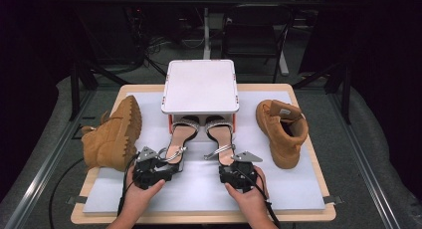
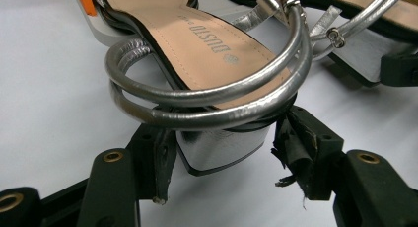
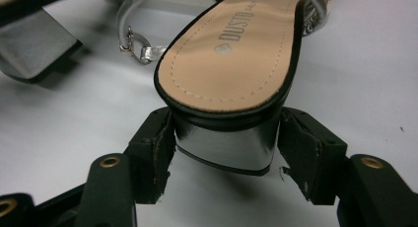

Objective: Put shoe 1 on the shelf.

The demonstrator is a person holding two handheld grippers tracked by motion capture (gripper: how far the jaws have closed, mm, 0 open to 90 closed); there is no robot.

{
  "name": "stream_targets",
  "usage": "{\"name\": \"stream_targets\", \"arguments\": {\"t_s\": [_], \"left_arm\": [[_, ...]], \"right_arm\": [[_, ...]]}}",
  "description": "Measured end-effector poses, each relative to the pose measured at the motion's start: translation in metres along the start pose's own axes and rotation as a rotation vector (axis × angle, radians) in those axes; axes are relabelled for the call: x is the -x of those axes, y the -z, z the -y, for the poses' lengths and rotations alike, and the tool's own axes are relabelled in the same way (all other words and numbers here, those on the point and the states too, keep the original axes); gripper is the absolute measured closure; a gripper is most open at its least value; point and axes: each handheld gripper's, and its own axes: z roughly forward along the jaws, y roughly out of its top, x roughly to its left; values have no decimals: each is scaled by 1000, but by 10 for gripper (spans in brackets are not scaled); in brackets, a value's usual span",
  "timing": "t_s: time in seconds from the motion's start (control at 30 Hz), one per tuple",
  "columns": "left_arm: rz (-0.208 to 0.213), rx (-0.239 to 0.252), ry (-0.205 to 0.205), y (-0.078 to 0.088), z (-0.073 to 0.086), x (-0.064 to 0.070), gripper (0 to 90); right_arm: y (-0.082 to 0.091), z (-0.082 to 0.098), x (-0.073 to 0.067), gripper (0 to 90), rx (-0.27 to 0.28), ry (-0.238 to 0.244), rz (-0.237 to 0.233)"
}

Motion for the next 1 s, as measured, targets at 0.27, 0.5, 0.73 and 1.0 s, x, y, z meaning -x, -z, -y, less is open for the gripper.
{"name": "stream_targets", "arguments": {"t_s": [0.27, 0.5, 0.73, 1.0], "left_arm": [[-1, 14, 21, 1, -6, 1, 423], [-10, 16, 22, -2, -9, 3, 425], [-20, 30, 26, -3, -14, 3, 427], [-32, 64, 2, -4, -15, 2, 434]], "right_arm": [[1, -4, 2, 394, 4, -20, -10], [3, -9, 2, 396, 21, -17, -8], [3, -13, -1, 397, 34, -10, 2], [3, -15, -1, 397, 47, -1, 5]]}}
